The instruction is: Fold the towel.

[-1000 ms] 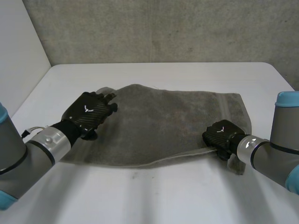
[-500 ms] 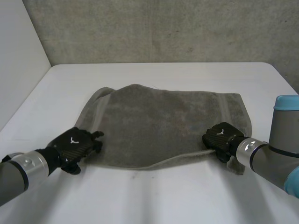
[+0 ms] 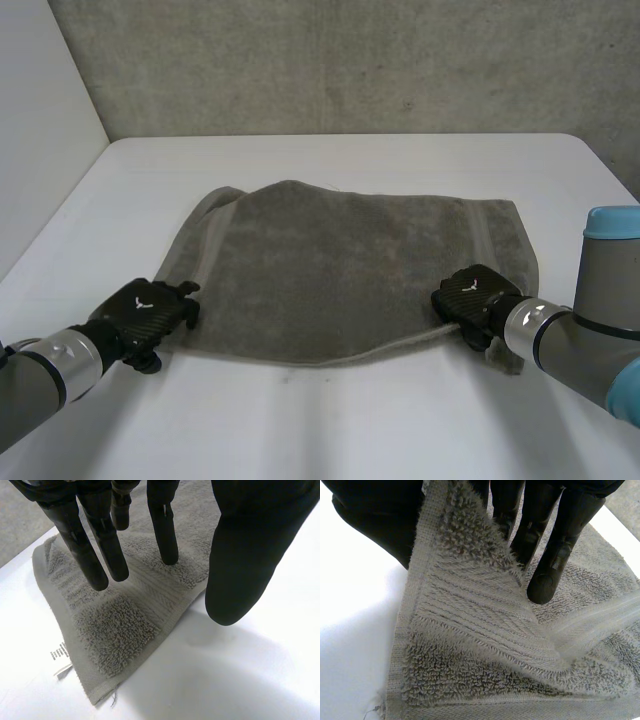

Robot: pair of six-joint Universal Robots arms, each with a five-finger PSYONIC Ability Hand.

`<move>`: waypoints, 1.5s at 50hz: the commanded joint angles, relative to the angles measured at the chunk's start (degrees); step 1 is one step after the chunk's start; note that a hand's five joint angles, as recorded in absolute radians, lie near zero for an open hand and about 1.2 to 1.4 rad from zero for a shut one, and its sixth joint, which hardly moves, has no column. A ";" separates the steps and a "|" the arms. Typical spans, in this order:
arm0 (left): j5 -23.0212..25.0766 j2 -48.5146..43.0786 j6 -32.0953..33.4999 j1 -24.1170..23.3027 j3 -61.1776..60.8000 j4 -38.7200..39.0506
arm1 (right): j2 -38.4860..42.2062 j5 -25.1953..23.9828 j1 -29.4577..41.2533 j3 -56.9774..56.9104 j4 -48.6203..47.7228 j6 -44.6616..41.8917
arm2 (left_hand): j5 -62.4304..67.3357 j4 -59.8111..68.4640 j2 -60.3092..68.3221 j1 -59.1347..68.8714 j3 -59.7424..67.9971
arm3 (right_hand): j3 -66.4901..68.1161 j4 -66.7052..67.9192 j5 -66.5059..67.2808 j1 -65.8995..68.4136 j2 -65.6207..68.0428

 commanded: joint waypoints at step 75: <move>-4.46 -8.18 -4.30 -2.91 5.20 8.99 | 1.33 -0.06 0.00 -0.04 -0.68 -0.63 | 8.50 8.65 33.29 8.52 8.57 | 10.33 10.23 10.54 0.28 10.39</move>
